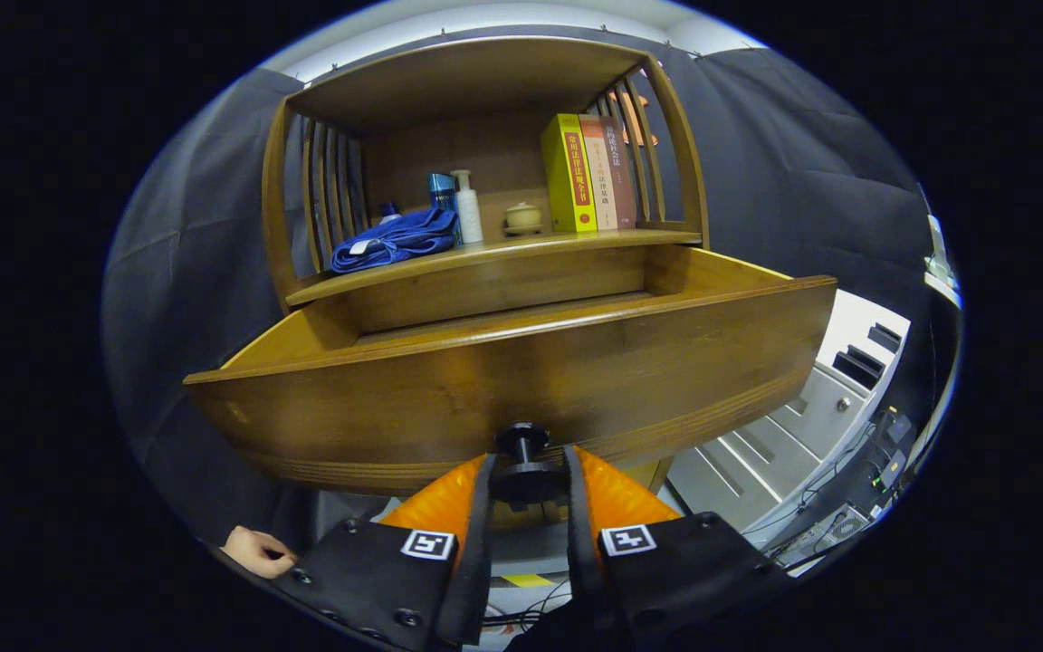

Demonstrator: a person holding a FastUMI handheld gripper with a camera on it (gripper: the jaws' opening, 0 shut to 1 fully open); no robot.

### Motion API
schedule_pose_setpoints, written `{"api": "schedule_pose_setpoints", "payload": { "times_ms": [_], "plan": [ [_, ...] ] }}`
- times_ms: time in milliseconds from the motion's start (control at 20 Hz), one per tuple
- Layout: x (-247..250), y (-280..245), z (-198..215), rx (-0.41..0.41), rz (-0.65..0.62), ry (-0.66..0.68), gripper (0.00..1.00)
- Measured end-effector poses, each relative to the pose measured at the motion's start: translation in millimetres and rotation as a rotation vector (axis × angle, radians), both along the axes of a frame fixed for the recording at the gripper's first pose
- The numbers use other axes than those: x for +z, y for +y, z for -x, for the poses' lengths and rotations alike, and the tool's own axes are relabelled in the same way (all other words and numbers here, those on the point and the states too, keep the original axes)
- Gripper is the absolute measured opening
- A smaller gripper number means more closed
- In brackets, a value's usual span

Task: Pull open the drawer, take out the items inside it, and place them on the countertop above the cabinet.

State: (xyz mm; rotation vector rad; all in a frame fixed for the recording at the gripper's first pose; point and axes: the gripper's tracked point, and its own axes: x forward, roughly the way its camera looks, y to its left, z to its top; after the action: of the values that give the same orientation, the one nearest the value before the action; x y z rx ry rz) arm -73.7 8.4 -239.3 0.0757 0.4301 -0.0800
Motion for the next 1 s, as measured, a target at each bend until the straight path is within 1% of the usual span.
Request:
{"api": "schedule_pose_setpoints", "payload": {
  "times_ms": [250, 400, 600, 750, 1000],
  "plan": [
    [-2.9, -3.6, 1.0, 0.009, 0.000, 0.015, 0.58],
    [0.6, -7.6, 0.0, 0.012, 0.021, 0.006, 0.71],
    [-2.8, -7.2, 1.3, 0.025, 0.015, 0.029, 0.96],
    [7.7, -6.6, 5.7, 0.039, 0.022, 0.035, 0.97],
    [48.2, -4.2, 9.5, 0.058, 0.035, -0.007, 0.97]
  ]
}}
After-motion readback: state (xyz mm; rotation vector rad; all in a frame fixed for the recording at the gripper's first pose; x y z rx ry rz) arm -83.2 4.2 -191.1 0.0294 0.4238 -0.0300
